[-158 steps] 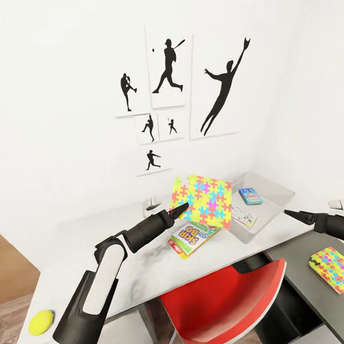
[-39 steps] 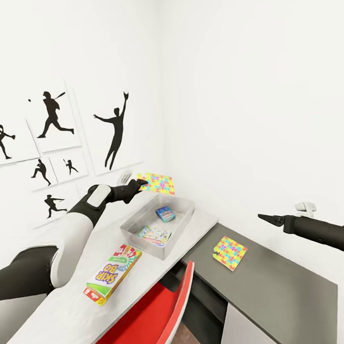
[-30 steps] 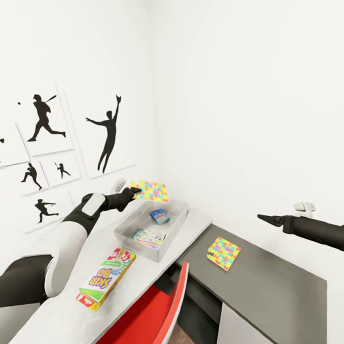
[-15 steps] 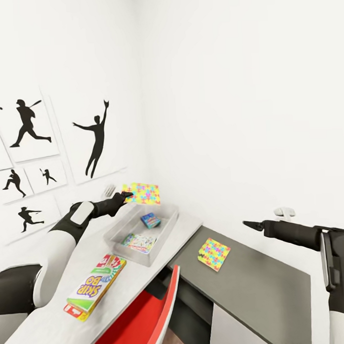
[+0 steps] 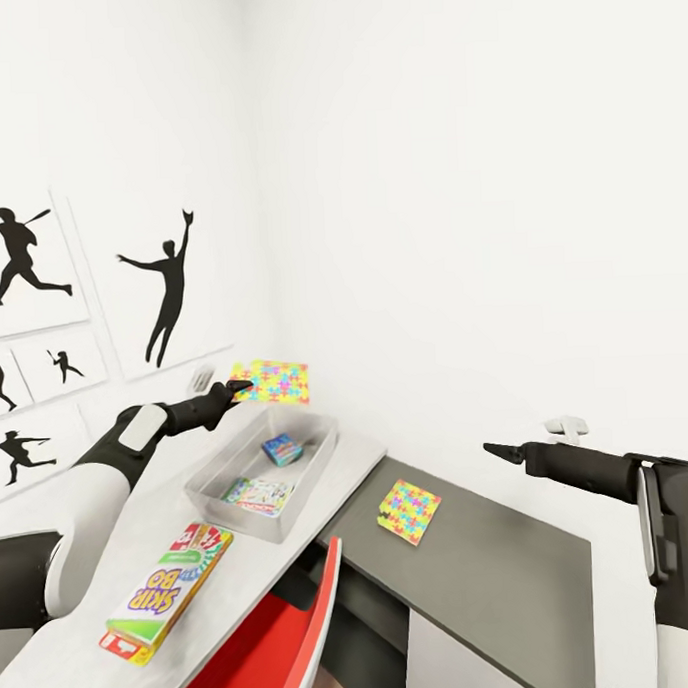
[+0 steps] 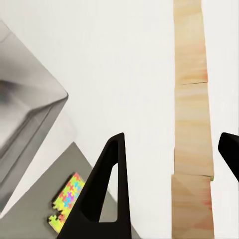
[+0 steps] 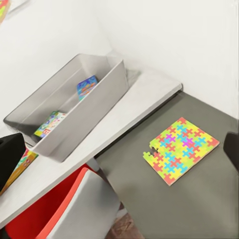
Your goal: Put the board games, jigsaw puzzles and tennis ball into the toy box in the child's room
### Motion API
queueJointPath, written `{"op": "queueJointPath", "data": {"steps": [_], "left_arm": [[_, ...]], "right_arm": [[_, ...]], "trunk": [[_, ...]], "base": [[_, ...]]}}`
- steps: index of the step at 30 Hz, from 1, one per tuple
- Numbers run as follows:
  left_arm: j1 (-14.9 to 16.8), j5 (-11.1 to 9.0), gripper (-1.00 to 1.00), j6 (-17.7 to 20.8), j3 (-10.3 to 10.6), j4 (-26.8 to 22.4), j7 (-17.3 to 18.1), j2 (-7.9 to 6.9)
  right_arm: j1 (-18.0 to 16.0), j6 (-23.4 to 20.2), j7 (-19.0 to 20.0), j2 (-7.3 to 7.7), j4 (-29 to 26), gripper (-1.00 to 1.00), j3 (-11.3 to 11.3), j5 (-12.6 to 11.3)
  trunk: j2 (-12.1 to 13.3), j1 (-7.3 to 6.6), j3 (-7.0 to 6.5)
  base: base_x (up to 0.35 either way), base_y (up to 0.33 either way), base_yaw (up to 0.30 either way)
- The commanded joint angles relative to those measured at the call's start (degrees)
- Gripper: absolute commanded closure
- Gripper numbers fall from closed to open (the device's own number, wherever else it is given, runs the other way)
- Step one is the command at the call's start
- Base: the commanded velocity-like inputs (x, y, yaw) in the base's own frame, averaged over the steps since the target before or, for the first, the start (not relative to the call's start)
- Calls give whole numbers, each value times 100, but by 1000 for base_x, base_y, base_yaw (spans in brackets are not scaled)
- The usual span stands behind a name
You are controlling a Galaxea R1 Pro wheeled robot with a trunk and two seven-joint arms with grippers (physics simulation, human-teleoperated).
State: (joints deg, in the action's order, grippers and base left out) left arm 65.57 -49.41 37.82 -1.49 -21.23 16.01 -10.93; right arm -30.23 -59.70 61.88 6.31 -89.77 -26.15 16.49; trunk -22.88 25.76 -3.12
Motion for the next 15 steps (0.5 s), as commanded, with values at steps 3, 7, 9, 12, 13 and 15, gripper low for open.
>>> {"op": "queueJointPath", "data": {"steps": [3, 7, 9, 12, 13, 15], "left_arm": [[0, -7, 100, 73, -12, -42, 25, -46], [-4, -7, 100, 313, -10, -193, 165, -164], [-5, -6, 100, 357, -10, -215, 219, -192], [-4, -2, 100, 452, -9, -262, 348, -291], [-2, 0, 100, 521, -9, -291, 432, -423], [-3, -1, 100, 538, -9, -299, 455, -506]], "right_arm": [[-5, -30, 60, -2, -4, -100, -9, 57], [-3, -30, 58, -5, -6, -100, -11, 56], [-4, -30, 57, -5, -6, -100, -10, 56], [-5, -30, 56, -6, -8, -100, -7, 56], [-3, -30, 57, -10, -12, -100, -1, 56], [-2, -30, 59, -12, -13, -100, 1, 56]], "trunk": [[-4, 3, -23], [-4, 3, -57], [-4, 3, -74], [-4, 3, -99], [-4, 3, -107], [-4, 3, -124]], "base": [[0, 0, -154], [0, 0, -154], [0, 0, -154], [0, 0, -154], [0, 0, -154], [0, 0, -154]]}}
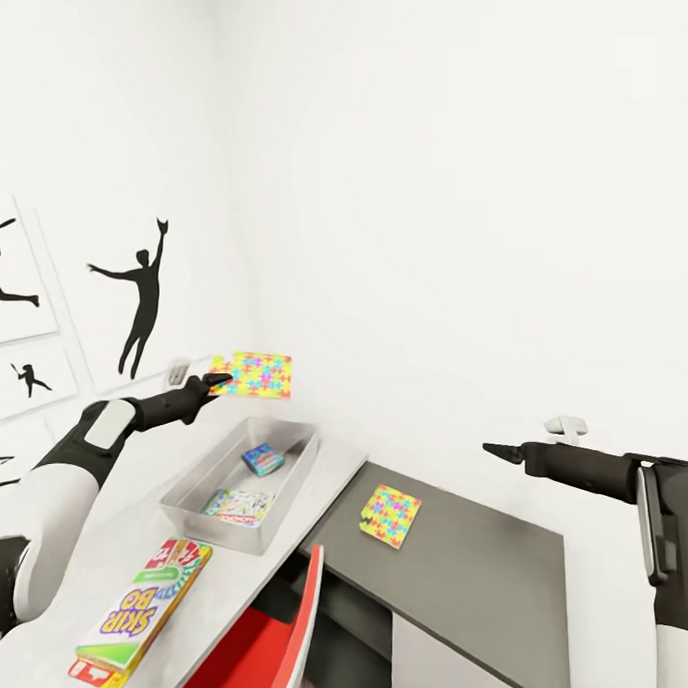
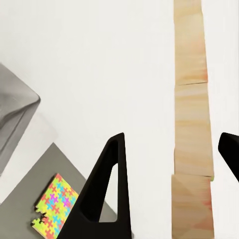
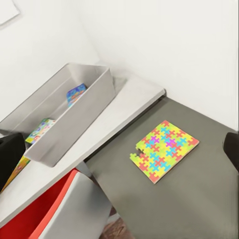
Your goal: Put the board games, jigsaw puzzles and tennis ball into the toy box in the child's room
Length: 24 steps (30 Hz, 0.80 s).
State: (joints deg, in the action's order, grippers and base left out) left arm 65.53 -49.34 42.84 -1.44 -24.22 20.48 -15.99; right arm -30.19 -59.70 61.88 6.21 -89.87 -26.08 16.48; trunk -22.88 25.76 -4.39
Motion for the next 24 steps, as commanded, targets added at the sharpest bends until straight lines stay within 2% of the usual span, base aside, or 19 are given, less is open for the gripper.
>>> {"op": "queueJointPath", "data": {"steps": [1, 9, 19, 24], "left_arm": [[0, -9, 100, 42, -12, -2, 19, -45], [-81, -13, 100, 65, -12, -14, 59, -258], [-184, -11, 100, 73, -12, -19, 64, -377], [-340, 0, 100, 67, 8, -19, 51, -456]], "right_arm": [[-5, -30, 59, -2, -3, -100, -5, 57], [-4, -30, 57, -10, -4, -100, -3, 52], [-2, -30, 53, -10, -4, -100, 152, 65], [7, -30, 53, -11, -7, -100, 237, 73]], "trunk": [[-4, 3, -6], [-4, 3, -74], [-4, 3, -157], [-4, 3, -180]], "base": [[0, 0, -154], [0, 0, -154], [0, 0, -151], [0, 0, -79]]}}
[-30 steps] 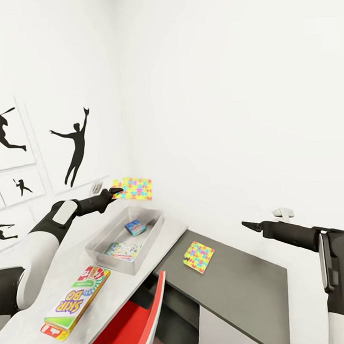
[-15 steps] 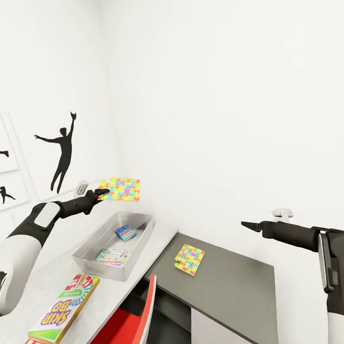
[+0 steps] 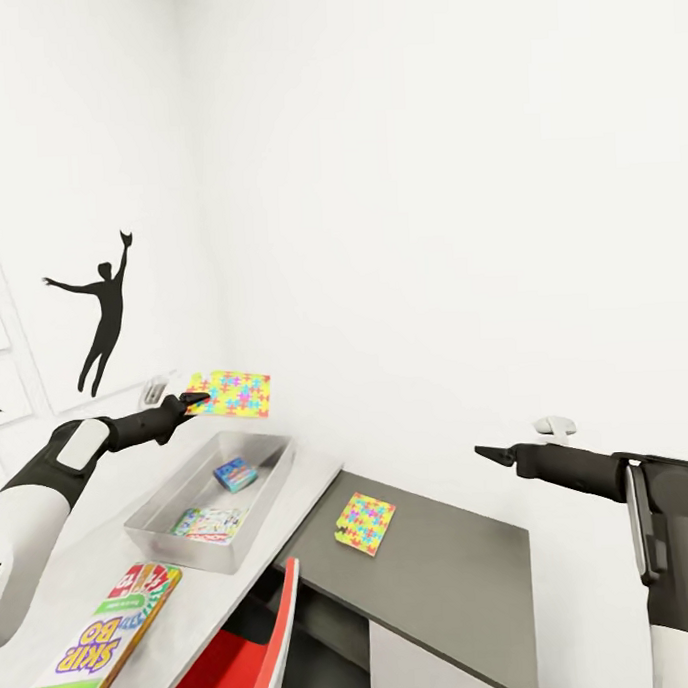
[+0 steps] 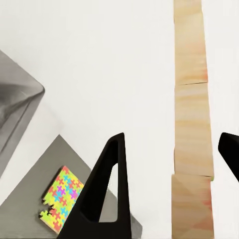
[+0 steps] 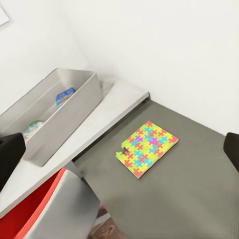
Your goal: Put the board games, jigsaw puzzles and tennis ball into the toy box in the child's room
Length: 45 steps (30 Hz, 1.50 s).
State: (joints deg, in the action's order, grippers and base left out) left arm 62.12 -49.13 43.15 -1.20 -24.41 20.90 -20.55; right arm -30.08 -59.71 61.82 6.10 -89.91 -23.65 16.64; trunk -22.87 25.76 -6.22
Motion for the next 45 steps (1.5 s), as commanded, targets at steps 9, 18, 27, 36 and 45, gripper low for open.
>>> {"op": "queueJointPath", "data": {"steps": [9, 18, 27, 36, 45], "left_arm": [[-263, 175, 100, 2, 224, 6, 130, -54], [-413, 230, 100, -9, 273, 12, 365, -180], [-449, 232, 100, -13, 269, 15, 400, -201], [-454, 229, 100, -17, 267, 15, 405, -203], [-455, 223, 100, -15, 269, 15, 405, -198]], "right_arm": [[9, -29, 15, -142, 60, -100, 572, 84], [48, -29, -117, -480, 100, -100, 1071, 100], [62, -29, -140, -535, 142, -100, 1127, 102], [69, -29, -143, -546, 148, -100, 1133, 97], [86, -29, -143, -548, 149, -100, 1134, 92]], "trunk": [[-5, 2, -7], [-5, 2, -9], [-5, 2, -9], [-5, 2, -9], [-5, 2, 20]], "base": [[0, 0, -19], [0, 0, -3], [3, 0, 0], [48, 0, 0], [84, 0, 0]]}}
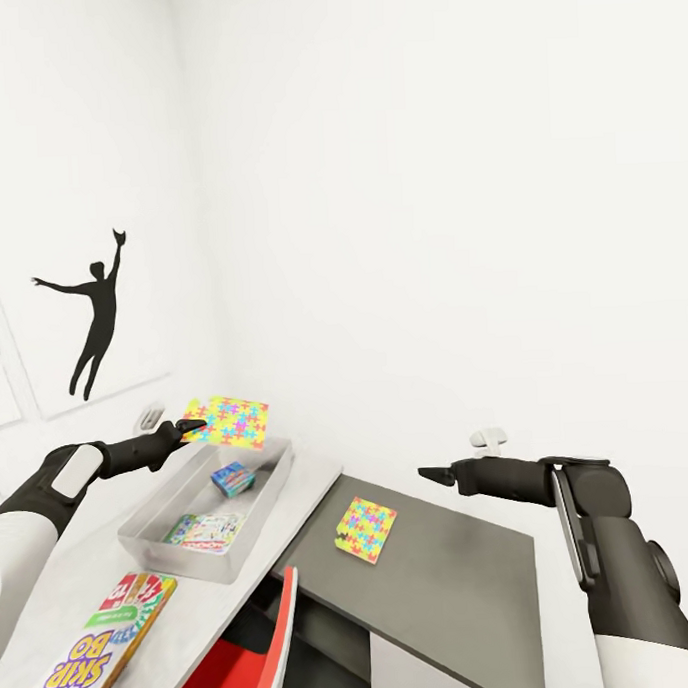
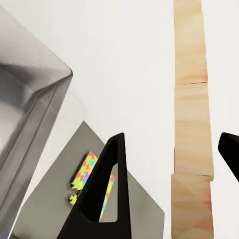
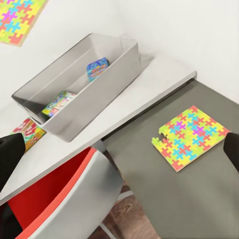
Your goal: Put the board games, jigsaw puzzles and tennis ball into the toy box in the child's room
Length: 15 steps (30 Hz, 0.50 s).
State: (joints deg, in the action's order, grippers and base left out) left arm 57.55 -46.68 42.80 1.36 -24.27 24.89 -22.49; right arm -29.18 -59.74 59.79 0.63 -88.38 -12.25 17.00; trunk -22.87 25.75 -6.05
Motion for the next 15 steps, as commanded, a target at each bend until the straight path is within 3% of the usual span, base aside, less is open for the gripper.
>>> {"op": "queueJointPath", "data": {"steps": [1, 15], "left_arm": [[2, -23, 100, 19, 13, 2, 7, -3], [0, -27, 100, -1, 26, -1, 8, -1]], "right_arm": [[-3, -26, 59, -1, -4, -100, -6, 56], [0, -26, 59, 0, -7, -100, -6, 58]], "trunk": [[-5, 3, 10], [-5, 3, 129]], "base": [[102, 0, 0], [133, 43, 0]]}}
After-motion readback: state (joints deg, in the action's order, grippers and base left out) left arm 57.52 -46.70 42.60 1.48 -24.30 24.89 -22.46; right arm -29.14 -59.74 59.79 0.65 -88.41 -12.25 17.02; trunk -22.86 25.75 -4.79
